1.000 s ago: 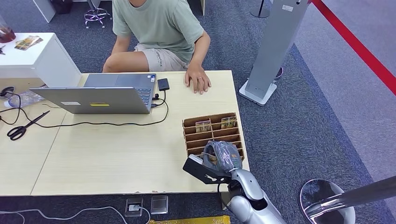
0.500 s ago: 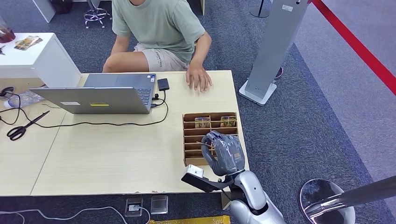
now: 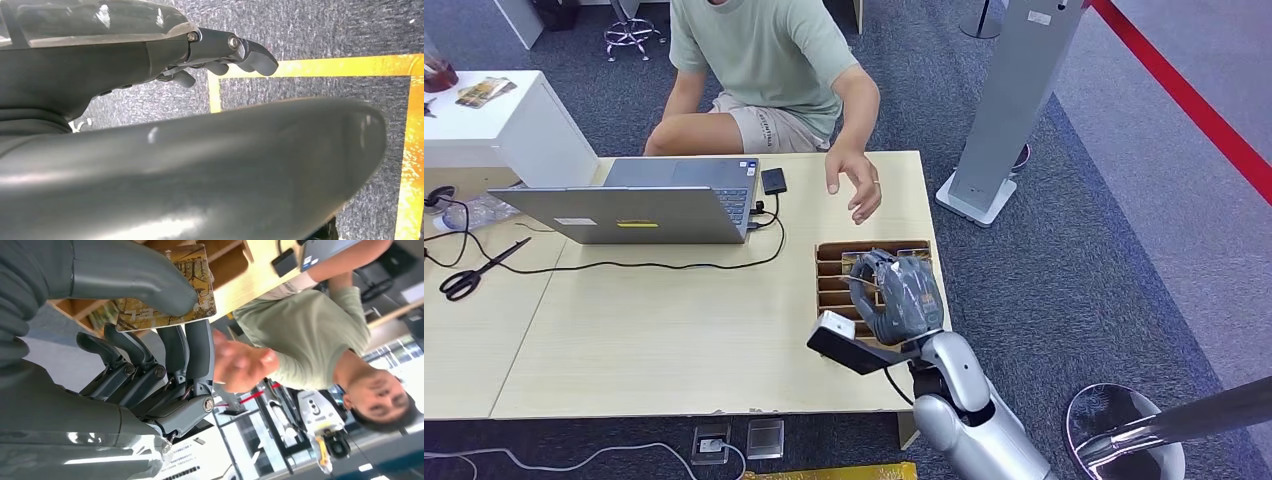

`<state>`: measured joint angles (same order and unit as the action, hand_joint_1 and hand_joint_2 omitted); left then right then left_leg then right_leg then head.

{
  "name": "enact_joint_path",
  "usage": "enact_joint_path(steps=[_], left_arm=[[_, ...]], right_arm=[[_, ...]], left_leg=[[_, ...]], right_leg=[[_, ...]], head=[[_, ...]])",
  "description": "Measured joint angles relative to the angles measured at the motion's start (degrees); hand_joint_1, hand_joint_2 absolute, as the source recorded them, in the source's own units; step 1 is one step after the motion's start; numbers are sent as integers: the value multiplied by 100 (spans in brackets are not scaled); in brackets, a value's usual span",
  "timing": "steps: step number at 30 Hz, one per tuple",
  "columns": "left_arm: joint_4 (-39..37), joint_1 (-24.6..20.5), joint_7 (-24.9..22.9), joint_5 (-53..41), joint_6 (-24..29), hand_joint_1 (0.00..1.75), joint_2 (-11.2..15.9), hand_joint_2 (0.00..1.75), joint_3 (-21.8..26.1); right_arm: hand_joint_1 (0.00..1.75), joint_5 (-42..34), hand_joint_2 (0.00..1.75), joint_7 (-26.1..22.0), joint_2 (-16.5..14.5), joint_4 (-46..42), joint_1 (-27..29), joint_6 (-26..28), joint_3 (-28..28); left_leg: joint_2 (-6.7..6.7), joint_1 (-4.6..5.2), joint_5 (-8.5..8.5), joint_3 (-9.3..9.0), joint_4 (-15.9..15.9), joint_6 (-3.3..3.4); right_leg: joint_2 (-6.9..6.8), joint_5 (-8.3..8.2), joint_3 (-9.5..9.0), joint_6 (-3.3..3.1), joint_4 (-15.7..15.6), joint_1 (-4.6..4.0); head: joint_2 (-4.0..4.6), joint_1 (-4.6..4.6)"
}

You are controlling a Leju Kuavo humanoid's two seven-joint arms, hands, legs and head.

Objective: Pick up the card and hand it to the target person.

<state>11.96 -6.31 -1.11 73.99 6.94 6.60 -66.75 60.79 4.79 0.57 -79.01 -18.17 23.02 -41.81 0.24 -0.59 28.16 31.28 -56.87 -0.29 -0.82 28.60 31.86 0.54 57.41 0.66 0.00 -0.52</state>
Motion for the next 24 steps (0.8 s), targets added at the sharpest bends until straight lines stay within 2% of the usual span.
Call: enact_joint_path(steps=[4, 11, 15, 20, 24], left_arm=[[0, -7, 10, -32, -15, 0, 0, 0, -10], [0, -18, -42, -23, 17, 0, 2, 0, -54], [0, -19, -101, -19, 18, 0, 8, 0, -74], [0, -19, -127, 30, 1, 0, 9, 0, -84], [0, -19, -117, 65, -28, 0, 9, 0, -84]], right_arm=[[173, -380, 175, 473, -163, 440, -853, -469, -103], [173, -1418, 175, 628, -504, 1503, -2195, -723, -180], [173, -1519, 175, 650, -627, 2013, -2565, -750, -242], [173, -1436, 175, 568, -784, 2569, -2723, -733, -314], [0, -1329, 175, 557, -894, 2859, -2760, -699, -410]], left_leg=[[-1, 0, -2, 1, 0, -1], [-3, 0, -2, 7, 0, -1], [-3, 0, -1, 7, 0, -2], [-4, 0, -1, 7, 0, -2], [-4, 0, -1, 6, 0, -2]], right_leg=[[-1, -1, 1, 0, 3, 0], [-5, 0, 5, 0, 5, 0], [-5, 1, 5, 0, 5, 0], [-3, 1, 5, 0, 4, 0], [-3, 2, 6, 0, 4, 0]], head=[[0, 4], [0, 1], [0, -2], [-1, -3], [0, 4]])
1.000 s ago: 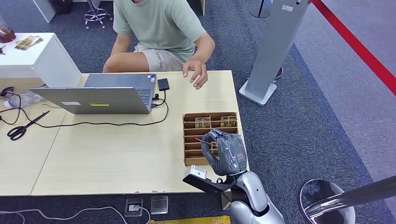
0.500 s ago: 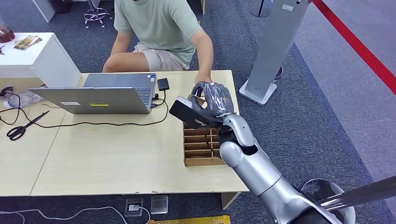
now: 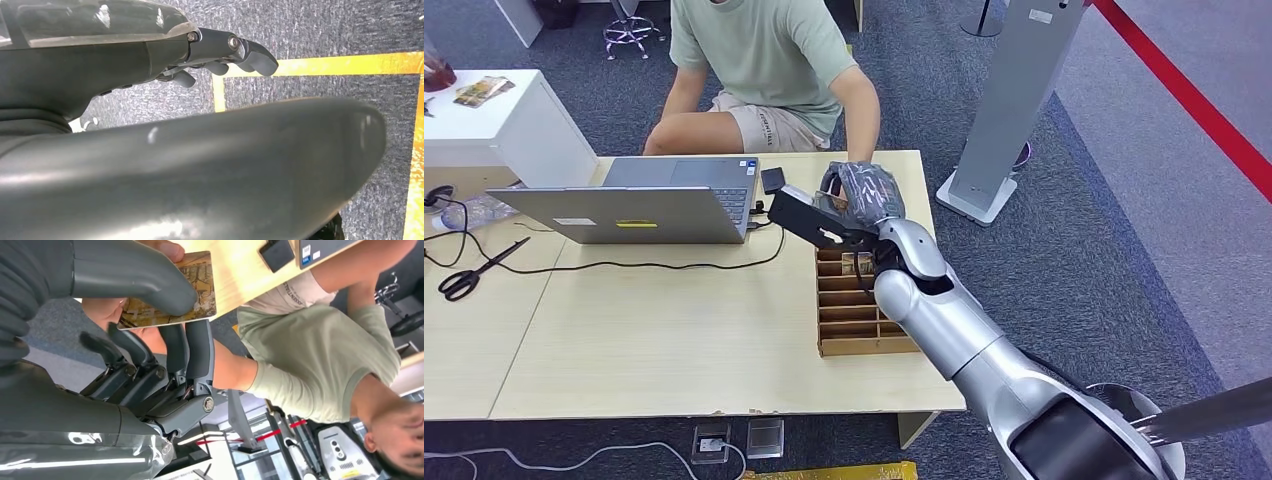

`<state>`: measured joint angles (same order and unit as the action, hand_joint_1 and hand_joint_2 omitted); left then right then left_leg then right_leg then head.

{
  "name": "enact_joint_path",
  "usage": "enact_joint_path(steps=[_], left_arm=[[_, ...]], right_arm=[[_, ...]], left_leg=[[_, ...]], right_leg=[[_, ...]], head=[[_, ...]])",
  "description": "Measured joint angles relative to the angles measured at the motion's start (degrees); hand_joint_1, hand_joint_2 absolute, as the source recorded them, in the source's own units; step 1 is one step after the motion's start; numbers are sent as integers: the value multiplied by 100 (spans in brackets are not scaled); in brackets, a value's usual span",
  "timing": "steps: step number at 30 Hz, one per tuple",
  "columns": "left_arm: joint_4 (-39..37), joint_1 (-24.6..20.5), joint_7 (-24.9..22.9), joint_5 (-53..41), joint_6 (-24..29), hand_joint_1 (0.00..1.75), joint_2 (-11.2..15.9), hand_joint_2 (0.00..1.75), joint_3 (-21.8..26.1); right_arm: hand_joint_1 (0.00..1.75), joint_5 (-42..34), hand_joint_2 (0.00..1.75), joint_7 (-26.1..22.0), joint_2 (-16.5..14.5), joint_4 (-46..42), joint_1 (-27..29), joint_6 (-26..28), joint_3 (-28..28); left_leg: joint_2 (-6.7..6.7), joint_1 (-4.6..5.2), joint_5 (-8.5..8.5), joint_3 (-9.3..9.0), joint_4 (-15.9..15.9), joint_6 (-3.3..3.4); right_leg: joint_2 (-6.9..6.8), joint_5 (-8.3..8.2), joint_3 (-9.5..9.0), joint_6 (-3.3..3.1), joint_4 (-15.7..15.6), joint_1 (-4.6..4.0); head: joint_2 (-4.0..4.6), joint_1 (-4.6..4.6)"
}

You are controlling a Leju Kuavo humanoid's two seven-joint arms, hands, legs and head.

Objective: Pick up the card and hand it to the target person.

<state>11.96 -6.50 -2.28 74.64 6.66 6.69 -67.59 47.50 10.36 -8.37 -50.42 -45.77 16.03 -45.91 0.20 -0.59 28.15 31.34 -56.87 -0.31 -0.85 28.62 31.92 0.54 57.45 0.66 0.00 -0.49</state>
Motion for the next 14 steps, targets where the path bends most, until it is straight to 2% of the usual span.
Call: enact_joint_path(steps=[8, 14], left_arm=[[0, 2, 109, 4, -49, 0, 0, 0, -4], [0, 12, 116, 30, -9, 0, 0, 0, -4]], right_arm=[[0, 52, 175, 7, -91, 322, -22, 229, -117], [0, -21, 175, 89, -3, 120, 5, 535, -107]], left_leg=[[0, 0, 0, -1, 0, 0], [2, 0, 0, -4, -2, 0]], right_leg=[[0, 0, 0, 0, 0, 0], [0, 0, 1, 0, -1, 0]], head=[[-1, -4], [0, -5]])
